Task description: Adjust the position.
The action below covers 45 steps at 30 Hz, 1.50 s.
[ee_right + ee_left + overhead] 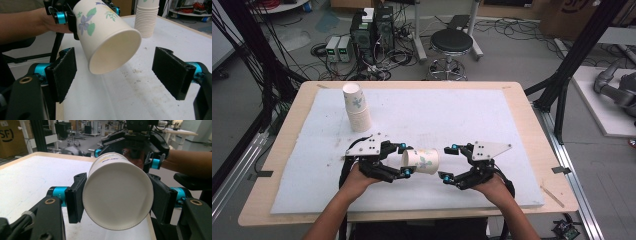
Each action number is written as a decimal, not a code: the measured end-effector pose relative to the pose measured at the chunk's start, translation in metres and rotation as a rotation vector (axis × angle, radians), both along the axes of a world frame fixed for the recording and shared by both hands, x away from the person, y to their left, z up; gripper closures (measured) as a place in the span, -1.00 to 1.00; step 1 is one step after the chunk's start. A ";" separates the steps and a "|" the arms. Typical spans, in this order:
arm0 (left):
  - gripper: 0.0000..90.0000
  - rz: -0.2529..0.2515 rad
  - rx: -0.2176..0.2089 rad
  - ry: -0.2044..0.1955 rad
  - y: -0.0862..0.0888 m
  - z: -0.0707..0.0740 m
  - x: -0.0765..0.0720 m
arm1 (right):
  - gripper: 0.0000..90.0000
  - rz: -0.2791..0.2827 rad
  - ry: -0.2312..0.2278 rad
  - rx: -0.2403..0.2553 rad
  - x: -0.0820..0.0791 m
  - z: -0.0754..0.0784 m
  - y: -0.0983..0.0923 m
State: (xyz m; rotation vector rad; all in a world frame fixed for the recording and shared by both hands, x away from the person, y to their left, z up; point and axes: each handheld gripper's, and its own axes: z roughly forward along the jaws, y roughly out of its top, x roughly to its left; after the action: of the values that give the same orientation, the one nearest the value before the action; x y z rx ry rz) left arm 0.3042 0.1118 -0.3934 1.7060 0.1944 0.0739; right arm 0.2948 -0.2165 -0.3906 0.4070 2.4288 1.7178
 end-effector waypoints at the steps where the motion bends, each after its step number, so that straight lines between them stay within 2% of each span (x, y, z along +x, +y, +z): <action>1: -0.17 -0.003 -0.003 -0.003 0.000 0.000 0.000 | -0.55 -0.002 0.002 0.001 0.001 -0.001 0.000; 8: -0.17 -0.015 -0.018 -0.009 -0.001 0.002 -0.002 | -0.55 0.022 0.018 0.018 0.001 -0.003 0.000; 20: -0.17 -0.073 -0.021 -0.020 -0.009 0.004 -0.006 | -0.55 0.091 0.041 0.072 0.003 -0.007 0.003; 27: -0.17 -0.086 -0.029 -0.020 -0.011 0.005 -0.006 | -0.54 0.118 0.057 0.089 0.004 -0.011 0.007; 33: -0.17 -0.085 -0.042 -0.013 -0.010 0.003 -0.006 | -0.44 0.147 0.096 0.115 0.007 -0.013 0.008; 41: -0.17 -0.092 -0.070 -0.005 -0.010 0.002 -0.006 | -0.37 0.166 0.092 0.144 0.008 -0.014 0.007; 45: -0.17 -0.091 -0.085 0.005 -0.010 0.001 -0.005 | -0.32 0.170 0.110 0.169 0.009 -0.014 0.005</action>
State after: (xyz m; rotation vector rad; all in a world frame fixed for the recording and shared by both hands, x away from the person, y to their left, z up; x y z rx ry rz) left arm 0.2992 0.1016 -0.3923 1.6281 0.1213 -0.0064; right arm 0.3033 -0.2112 -0.4047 0.3296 2.4657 2.0316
